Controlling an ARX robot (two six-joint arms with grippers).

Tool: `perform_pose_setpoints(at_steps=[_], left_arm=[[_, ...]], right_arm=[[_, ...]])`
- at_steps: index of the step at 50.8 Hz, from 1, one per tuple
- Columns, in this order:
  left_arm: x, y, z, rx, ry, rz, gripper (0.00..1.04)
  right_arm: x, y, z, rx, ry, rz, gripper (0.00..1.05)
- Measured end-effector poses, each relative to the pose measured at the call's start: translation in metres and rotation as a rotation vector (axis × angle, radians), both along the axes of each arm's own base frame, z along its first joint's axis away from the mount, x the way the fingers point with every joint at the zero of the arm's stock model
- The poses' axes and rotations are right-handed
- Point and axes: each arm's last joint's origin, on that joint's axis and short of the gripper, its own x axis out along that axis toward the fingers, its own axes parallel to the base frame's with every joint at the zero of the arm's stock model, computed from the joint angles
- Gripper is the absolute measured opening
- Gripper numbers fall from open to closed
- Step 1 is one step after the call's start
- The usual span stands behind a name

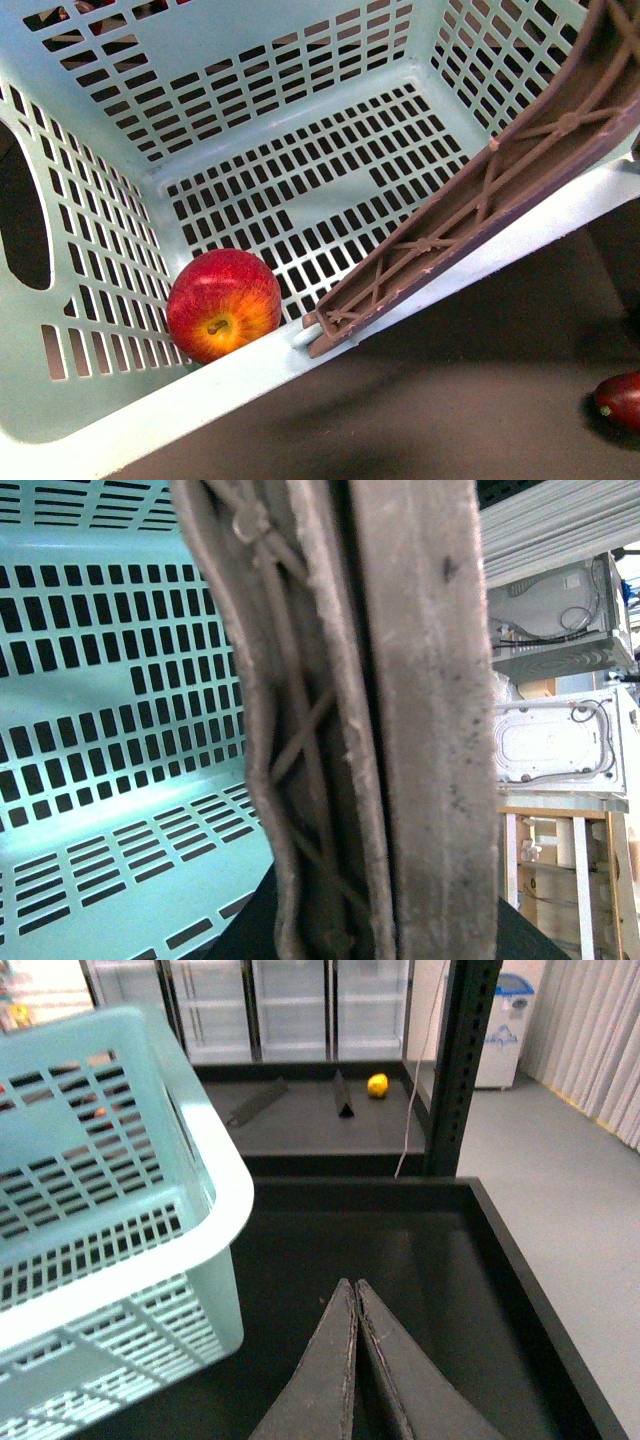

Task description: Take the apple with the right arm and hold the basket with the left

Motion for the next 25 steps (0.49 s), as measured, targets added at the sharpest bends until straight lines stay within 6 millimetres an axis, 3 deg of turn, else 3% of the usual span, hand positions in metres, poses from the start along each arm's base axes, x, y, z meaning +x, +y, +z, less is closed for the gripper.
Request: perform_pose_setpoints(at_steps=[15, 25], left_arm=[[0.0000, -0.0001, -0.0001, -0.002, 0.002, 0.001, 0.16], [0.0001, 0.0000, -0.0001, 0.001, 0.000, 0.000, 0.16]], right_arm=[[-0.0075, 0.0000, -0.0004, 0.000, -0.015, -0.001, 0.03], [-0.0075, 0.0000, -0.0004, 0.000, -0.015, -0.001, 0.38]])
